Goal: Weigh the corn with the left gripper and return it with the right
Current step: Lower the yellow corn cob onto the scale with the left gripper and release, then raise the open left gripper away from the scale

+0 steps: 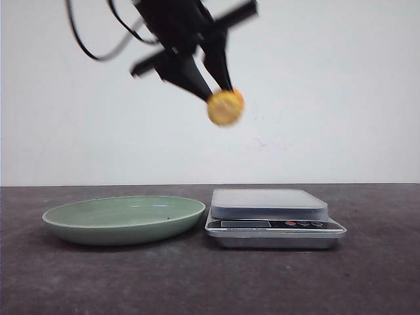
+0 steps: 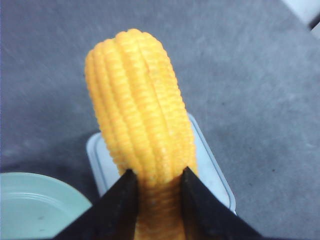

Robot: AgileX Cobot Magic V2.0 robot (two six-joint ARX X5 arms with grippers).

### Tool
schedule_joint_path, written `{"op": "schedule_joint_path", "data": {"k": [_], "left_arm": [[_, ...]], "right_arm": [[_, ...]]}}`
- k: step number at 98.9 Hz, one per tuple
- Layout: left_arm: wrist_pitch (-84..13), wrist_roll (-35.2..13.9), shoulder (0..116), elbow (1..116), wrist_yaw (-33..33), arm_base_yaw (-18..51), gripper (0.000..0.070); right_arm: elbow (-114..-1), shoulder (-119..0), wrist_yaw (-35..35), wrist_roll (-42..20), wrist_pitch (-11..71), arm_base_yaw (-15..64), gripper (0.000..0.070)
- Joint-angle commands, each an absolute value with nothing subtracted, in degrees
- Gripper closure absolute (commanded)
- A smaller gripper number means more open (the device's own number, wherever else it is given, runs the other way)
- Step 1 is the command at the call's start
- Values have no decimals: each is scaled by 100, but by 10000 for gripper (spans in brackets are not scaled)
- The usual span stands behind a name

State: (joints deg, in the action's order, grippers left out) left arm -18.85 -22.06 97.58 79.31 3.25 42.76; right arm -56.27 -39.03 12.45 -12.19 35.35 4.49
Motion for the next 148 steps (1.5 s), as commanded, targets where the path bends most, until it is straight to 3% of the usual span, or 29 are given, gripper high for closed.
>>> {"op": "schedule_joint_path", "data": {"k": [1,54,62,74,79,112,133,148], "left_arm": [[-1855,-2294,10132,8173,316,4412,695],[-1756,-2427,11074,8302,274,4678,691],[-1752,-2432,11074,8302,274,4678,612],[-1824,-2453,11074,8302,274,4665,346],[-1826,-2451,11074,8302,274,4668,298],[-1815,-2397,10895,8464,255,4681,297],[-1942,-1931,9957,8674,329,4689,296],[-2434,-1315,8799,8674,880,4644,297]], "right_arm": [[-5749,-3920,1267,-1155,3483,464,155],[-5749,-3920,1264,-1155,3496,464,155],[-5749,-3920,1267,-1153,3518,464,154],[-5749,-3920,1267,-1155,3564,464,154],[-5749,-3920,1267,-1155,3570,464,154],[-5749,-3922,1267,-1153,3642,464,154],[-5749,-3922,1267,-1140,3642,464,154],[-5749,-3920,1341,-1107,3559,467,154]]}}
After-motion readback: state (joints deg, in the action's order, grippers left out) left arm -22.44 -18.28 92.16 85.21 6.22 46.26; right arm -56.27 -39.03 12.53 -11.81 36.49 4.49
